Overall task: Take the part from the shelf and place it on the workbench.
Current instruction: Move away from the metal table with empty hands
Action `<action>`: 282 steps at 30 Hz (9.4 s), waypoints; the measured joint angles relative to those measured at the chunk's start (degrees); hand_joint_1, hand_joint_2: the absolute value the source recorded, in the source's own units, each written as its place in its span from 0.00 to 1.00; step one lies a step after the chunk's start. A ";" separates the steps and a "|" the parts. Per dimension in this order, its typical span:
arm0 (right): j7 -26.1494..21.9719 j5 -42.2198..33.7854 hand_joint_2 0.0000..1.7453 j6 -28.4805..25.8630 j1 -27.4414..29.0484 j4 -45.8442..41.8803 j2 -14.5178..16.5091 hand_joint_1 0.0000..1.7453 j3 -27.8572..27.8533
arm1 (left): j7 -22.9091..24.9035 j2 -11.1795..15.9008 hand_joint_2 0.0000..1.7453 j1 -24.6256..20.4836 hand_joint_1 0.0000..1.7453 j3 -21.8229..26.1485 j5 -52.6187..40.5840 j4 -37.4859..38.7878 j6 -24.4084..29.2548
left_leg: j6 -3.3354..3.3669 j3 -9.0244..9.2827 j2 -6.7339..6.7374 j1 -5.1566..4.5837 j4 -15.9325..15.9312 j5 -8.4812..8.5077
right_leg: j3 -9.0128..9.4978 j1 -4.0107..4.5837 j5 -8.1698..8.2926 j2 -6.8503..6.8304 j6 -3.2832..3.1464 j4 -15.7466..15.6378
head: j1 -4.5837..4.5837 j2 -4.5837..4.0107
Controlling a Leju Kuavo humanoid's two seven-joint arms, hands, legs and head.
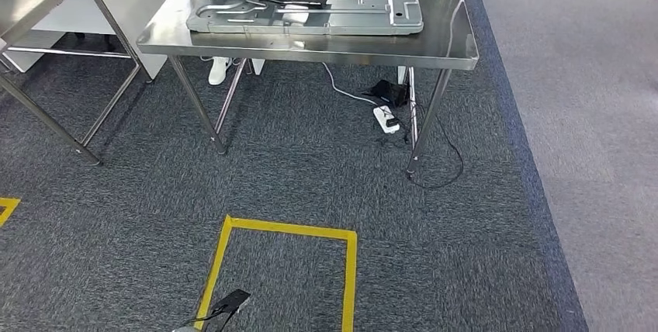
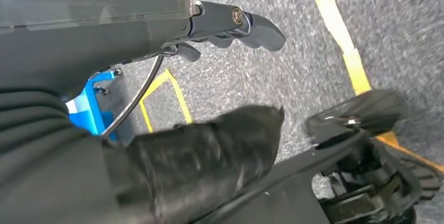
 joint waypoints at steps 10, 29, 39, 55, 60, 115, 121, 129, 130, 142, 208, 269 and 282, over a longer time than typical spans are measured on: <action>3.09 -1.48 0.00 0.76 0.17 0.10 -0.03 0.00 -1.07 | -1.86 -0.28 0.00 1.90 0.00 -0.01 1.15 0.00 2.54 | 1.89 13.30 -0.26 -0.31 -13.99 2.83 | -5.11 0.07 5.84 0.22 2.64 -0.26 | -0.04 0.00; 1.50 -0.99 0.00 0.13 -0.22 0.28 0.63 0.00 -1.37 | -0.56 -0.72 0.00 -1.73 0.00 -2.76 -1.93 0.00 -3.63 | 0.72 1.92 0.97 -0.86 -6.12 3.88 | 2.35 0.87 0.11 -0.57 -0.28 -2.17 | 0.61 -0.01; 3.38 -1.33 0.00 -0.03 -0.09 0.31 0.66 0.00 -1.37 | -0.12 -0.63 0.00 -2.89 0.00 -3.86 -2.01 0.00 -3.78 | 1.23 14.57 -4.77 0.10 -13.96 1.78 | -6.36 0.08 7.45 5.32 2.06 -0.94 | 0.45 -0.01; 3.88 -1.37 0.00 1.52 -0.11 0.41 0.76 0.00 -1.35 | 0.12 -0.39 0.00 -2.54 0.00 -4.02 -1.28 0.00 -4.40 | 1.94 3.73 6.21 -0.77 -12.14 10.99 | 4.43 1.08 -2.73 -2.98 1.52 -0.98 | 1.05 0.00; 4.25 -1.37 0.00 2.09 -0.09 0.52 0.81 0.00 -1.35 | 0.05 -0.16 0.00 -1.85 0.00 -4.02 -1.04 0.00 -4.40 | -0.04 1.08 1.66 -0.28 -4.98 2.88 | 0.70 0.78 0.89 -0.74 -0.58 -1.25 | 0.72 0.01; 1.48 3.05 0.00 2.74 0.23 0.63 0.04 0.00 0.90 | -4.42 -1.31 0.00 2.76 0.00 0.60 10.90 0.00 4.62 | 2.08 10.27 4.93 -0.61 -13.21 5.15 | -1.61 0.71 1.63 -3.01 1.93 0.51 | 0.67 -0.01; 1.80 4.06 0.00 2.37 0.16 0.63 0.16 0.00 2.20 | -3.58 -1.33 0.00 1.32 0.00 0.62 10.73 0.00 3.56 | 0.30 8.15 2.71 -0.20 -7.69 1.19 | -2.08 0.40 2.38 0.06 -0.04 -0.19 | 0.26 0.00; 1.37 4.28 0.00 1.96 0.07 0.63 0.28 0.00 3.59 | -1.57 -1.15 0.00 0.63 0.00 0.70 10.34 0.00 1.48 | 0.72 9.15 -3.16 0.10 -9.90 3.80 | -3.26 0.46 3.04 5.55 0.11 0.48 | 0.14 0.00; 1.35 4.17 0.00 1.95 0.04 0.63 0.33 0.00 3.59 | -1.34 -1.10 0.00 0.46 0.00 0.70 10.34 0.00 1.09 | 0.96 9.91 -4.05 0.06 -11.76 4.30 | -3.44 0.43 3.20 6.09 0.46 0.52 | 0.15 0.00; 4.36 3.48 0.00 2.19 0.28 0.65 0.16 0.00 3.61 | -1.09 -1.13 0.00 1.64 0.00 0.70 9.74 0.00 0.78 | 3.15 10.36 3.17 -0.28 -13.98 5.71 | -8.12 0.28 -1.60 -0.05 2.84 11.28 | 0.58 0.01; 16.07 23.68 0.00 8.59 -9.11 -0.34 5.45 0.00 21.54 | 10.38 -15.66 0.00 -7.79 0.00 -9.93 45.07 -2.37 6.81 | 2.70 8.71 5.11 -1.77 -12.62 5.96 | -2.31 1.23 1.59 -3.13 1.49 0.76 | 0.73 -0.01; 6.13 0.51 0.00 4.14 -0.13 0.08 1.14 0.00 10.02 | -8.53 -9.97 0.00 6.19 0.00 -30.40 44.45 -0.15 10.62 | 2.32 10.86 5.20 -0.79 -13.67 5.20 | -0.80 0.36 1.60 -3.52 2.63 0.16 | 1.06 0.01; 8.07 -0.35 0.00 4.98 -0.05 0.10 1.11 0.00 9.11 | -8.37 -9.75 1.00 6.49 0.00 -31.32 43.84 0.01 12.86 | 0.80 10.19 -1.63 -0.20 -7.37 2.73 | -1.66 0.35 2.50 4.70 0.22 -0.09 | 0.20 0.01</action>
